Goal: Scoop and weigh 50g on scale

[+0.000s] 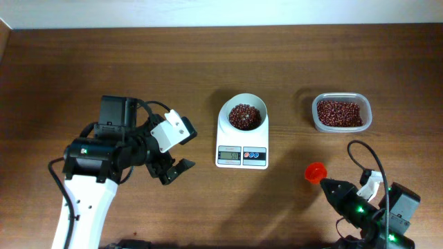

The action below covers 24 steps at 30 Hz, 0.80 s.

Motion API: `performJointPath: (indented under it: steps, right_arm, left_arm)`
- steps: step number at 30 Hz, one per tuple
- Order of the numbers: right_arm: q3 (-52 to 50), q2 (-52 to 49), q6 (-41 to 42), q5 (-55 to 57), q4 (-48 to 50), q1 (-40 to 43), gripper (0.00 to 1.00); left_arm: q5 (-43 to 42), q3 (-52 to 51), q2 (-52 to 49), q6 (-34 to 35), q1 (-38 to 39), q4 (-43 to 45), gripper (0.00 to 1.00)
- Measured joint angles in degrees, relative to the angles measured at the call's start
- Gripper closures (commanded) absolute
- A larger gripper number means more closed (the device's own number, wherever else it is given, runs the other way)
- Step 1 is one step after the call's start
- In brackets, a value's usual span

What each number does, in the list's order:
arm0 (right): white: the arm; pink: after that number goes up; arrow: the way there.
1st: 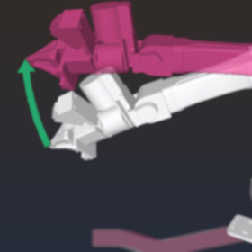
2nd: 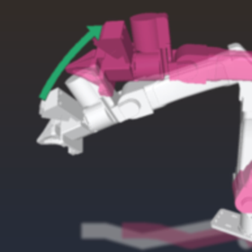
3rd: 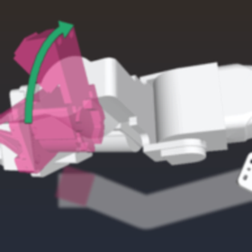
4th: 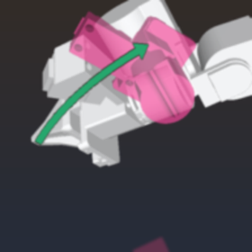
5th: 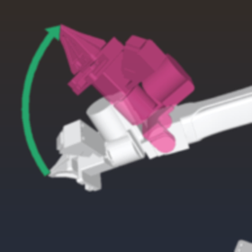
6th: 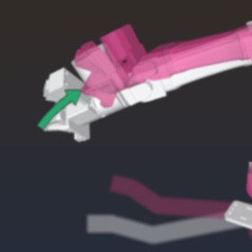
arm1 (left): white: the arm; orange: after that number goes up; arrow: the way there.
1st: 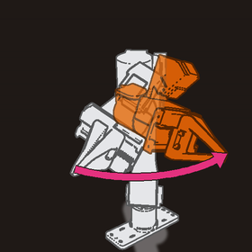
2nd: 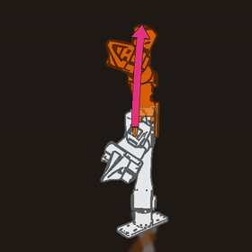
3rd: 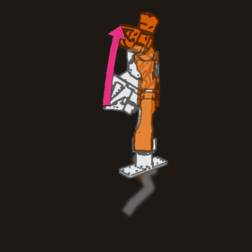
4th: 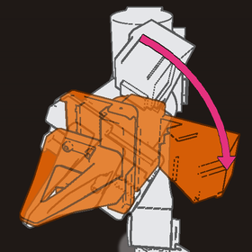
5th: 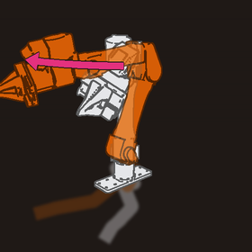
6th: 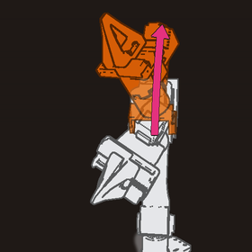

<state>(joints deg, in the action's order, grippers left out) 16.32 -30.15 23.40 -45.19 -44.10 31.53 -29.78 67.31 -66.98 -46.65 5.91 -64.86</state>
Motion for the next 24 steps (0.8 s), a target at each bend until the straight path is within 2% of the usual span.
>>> performJointPath:
  steps: [1, 4, 6, 15, 16, 19, 20, 22, 23, 24]
  right_arm:
    - [0.0, 0.0, 0.3, 0.0, 0.0, 0.0, 0.62]
    - [0.0, 0.0, 0.4, 0.1, 0.0, 0.0, 0.49]
    - [0.0, 0.0, 0.6, 0.3, 0.0, 0.0, 0.44]
    - [0.0, 0.0, 0.4, 4.0, 0.0, 0.0, 0.38]
    - [0.0, 0.0, 0.4, 4.7, 0.0, 0.0, 0.40]
    - [0.0, 0.0, 0.5, 6.4, 0.0, 0.0, 0.59]
    - [0.0, 0.0, 0.3, 7.0, 0.0, 0.0, 0.69]
    - [0.0, -0.2, 0.3, 7.8, 0.0, 0.0, 0.83]
    - [0.0, -0.4, 0.2, 8.1, -0.1, 0.0, 0.87]
    - [0.0, -0.7, 0.6, 8.4, -0.1, 0.0, 0.87]
  left_arm:
    - [0.0, 0.0, 0.0, 0.0, 0.0, 0.0, 0.01]
    - [0.0, 0.0, 0.0, 0.0, 0.0, 0.0, 0.01]
    - [0.0, 0.0, 0.0, 0.0, 0.0, 0.0, 0.01]
    - [0.0, 0.0, 0.0, 0.0, 0.0, 0.0, 0.01]
    - [0.0, 0.0, 0.0, 0.0, 0.0, 0.0, 0.01]
    - [0.0, 0.0, 0.0, 0.0, 0.0, 0.0, 0.01]
    - [0.0, 0.0, 0.0, 0.0, 0.0, 0.0, 0.01]
    - [0.0, 0.0, 0.0, 0.0, 0.0, 0.0, 0.01]
    - [0.0, 0.0, 0.0, 0.0, 0.0, 0.0, 0.01]
    - [0.0, 0.0, 0.0, 0.0, 0.0, 0.0, 0.01]
